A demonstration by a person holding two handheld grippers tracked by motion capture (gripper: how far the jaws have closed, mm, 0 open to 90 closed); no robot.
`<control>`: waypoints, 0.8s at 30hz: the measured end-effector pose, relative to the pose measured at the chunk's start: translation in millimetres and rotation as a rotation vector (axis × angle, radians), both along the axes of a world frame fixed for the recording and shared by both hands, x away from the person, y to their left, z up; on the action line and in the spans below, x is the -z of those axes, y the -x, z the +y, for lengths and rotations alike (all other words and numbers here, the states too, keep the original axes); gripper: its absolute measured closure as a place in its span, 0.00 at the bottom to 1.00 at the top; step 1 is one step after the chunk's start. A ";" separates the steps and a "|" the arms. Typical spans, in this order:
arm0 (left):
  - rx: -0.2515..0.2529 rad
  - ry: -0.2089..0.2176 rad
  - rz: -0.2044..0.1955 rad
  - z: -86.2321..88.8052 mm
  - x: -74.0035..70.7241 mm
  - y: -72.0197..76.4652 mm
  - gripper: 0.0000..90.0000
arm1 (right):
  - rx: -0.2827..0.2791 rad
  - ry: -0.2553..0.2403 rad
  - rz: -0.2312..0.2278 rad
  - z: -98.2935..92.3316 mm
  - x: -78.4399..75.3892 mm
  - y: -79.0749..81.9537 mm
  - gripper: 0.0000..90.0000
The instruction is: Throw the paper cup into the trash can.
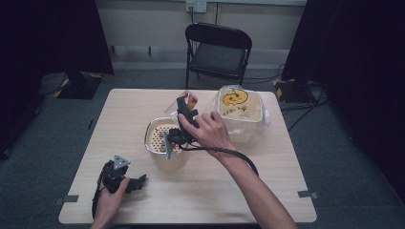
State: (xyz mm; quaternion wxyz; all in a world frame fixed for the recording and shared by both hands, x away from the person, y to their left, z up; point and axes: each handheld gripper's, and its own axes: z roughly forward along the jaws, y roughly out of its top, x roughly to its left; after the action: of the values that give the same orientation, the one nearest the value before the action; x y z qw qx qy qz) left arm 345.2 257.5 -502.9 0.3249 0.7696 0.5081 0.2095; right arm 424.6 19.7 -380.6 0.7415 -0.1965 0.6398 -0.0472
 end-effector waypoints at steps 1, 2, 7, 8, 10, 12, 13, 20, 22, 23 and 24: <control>0.000 0.000 0.000 0.0 0.0 0.0 0.00 | -0.004 0.021 -0.019 0.3 0.3 0.4 0.57; 0.000 0.000 0.000 0.0 0.0 0.0 0.00 | -0.004 0.021 -0.019 0.3 0.3 0.4 0.57; 0.000 -0.001 0.000 0.0 0.0 0.0 0.00 | -0.006 0.060 -0.058 1.3 -0.1 1.1 0.58; 0.000 -0.001 0.000 0.0 -0.1 0.0 0.00 | -0.003 0.055 -0.064 1.1 1.0 2.0 0.58; 0.000 0.000 0.000 0.0 0.0 0.0 0.00 | -0.013 0.070 -0.079 1.5 2.0 2.0 0.58; 0.000 -0.001 0.000 0.0 0.0 0.0 0.00 | -0.015 0.099 -0.107 1.8 2.6 2.5 0.59; 0.000 -0.001 0.000 0.0 0.0 0.0 0.00 | -0.016 0.097 -0.106 1.8 2.8 3.0 0.59; 0.000 0.000 0.000 0.0 0.0 0.0 0.00 | -0.024 0.126 -0.138 1.8 2.5 4.0 0.60; 0.000 0.000 0.000 0.0 0.0 0.0 0.00 | -0.024 0.131 -0.135 2.1 2.5 5.1 0.60; 0.001 -0.001 0.000 0.0 -0.1 0.0 0.00 | -0.026 0.148 -0.155 2.2 3.2 5.2 0.60; 0.001 -0.001 0.000 0.1 0.0 0.0 0.00 | -0.026 0.158 -0.164 2.4 3.3 5.8 0.60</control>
State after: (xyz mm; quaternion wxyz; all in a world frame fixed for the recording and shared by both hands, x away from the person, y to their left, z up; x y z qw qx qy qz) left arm 345.2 257.6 -502.9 0.3245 0.7700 0.5078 0.2096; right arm 418.7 22.2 -383.9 0.7741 -0.2583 0.5686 -0.1037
